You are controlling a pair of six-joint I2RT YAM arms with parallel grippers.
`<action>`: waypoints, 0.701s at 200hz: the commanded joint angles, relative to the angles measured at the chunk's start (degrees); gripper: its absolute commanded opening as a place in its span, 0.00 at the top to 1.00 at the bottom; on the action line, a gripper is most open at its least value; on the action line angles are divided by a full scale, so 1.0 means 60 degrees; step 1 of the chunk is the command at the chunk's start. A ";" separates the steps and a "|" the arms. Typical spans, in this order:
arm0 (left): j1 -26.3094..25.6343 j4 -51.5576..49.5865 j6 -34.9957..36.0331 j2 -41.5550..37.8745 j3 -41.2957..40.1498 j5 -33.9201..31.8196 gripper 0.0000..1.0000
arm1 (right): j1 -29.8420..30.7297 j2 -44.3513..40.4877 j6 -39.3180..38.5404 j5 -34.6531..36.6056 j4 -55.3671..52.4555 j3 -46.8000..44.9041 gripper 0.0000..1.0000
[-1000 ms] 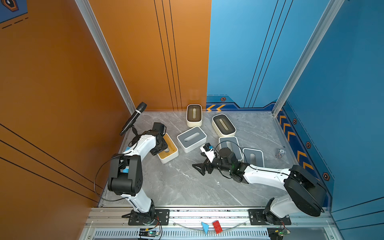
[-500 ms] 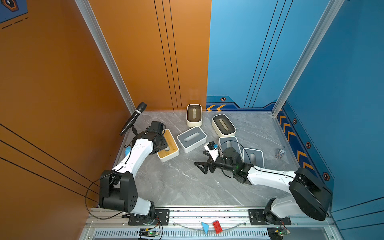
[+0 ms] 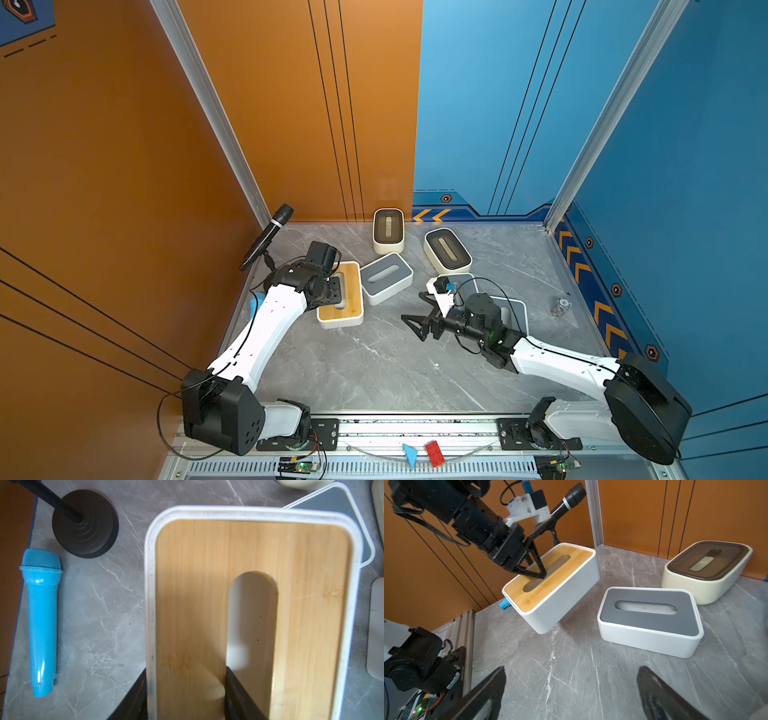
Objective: Stack the tissue boxes
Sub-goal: Pick up the tissue box from the center of the board, then place the tissue box at the center of the board.
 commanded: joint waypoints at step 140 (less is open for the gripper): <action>-0.1476 -0.0477 0.2240 -0.0363 0.0862 0.0542 0.55 | -0.0602 -0.4897 0.1382 0.1783 -0.7602 -0.0040 0.00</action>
